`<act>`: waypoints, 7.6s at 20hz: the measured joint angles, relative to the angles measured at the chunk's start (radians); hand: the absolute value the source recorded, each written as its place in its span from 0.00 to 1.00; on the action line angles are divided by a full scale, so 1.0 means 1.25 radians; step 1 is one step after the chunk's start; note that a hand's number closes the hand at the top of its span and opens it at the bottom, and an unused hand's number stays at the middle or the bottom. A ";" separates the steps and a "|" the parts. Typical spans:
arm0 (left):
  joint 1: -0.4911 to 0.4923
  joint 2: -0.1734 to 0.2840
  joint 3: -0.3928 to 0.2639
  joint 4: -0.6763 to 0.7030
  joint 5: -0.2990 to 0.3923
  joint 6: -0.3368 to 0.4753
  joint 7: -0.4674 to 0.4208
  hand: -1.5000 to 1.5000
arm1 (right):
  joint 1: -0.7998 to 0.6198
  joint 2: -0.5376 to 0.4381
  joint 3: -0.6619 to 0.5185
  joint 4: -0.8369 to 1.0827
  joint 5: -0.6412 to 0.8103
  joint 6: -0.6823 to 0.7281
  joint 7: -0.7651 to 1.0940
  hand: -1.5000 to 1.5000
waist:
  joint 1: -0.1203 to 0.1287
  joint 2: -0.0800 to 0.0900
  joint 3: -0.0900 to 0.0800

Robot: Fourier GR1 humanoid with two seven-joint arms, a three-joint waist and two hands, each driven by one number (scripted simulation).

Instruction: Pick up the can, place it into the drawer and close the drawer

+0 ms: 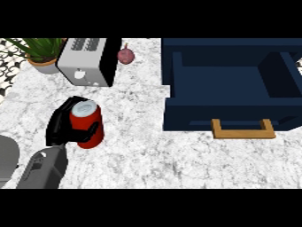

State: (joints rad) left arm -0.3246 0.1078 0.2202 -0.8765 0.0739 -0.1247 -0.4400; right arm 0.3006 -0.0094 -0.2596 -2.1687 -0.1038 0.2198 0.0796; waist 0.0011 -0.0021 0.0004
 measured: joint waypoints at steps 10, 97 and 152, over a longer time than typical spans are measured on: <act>0.023 -0.045 -0.069 -0.256 -0.008 0.103 0.177 1.00 | 0.026 0.004 0.003 -0.049 -0.007 -0.004 0.021 0.00 | -0.002 0.000 0.000; -0.885 -0.086 -0.674 0.405 0.364 0.689 0.320 0.00 | -0.175 -0.035 0.014 0.038 0.026 -0.029 0.065 0.00 | -0.100 0.025 0.002; -0.771 0.125 -0.684 0.049 0.413 0.754 0.466 0.00 | -0.516 -0.127 0.215 0.700 0.980 -0.434 -0.144 0.00 | 0.033 -0.015 -0.017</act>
State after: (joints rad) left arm -1.2885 0.2640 -0.6343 -0.8156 0.5907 0.8175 0.1430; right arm -0.3446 -0.1677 0.0095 -1.2937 1.1215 -0.3228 -0.1004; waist 0.0425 -0.0202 -0.0206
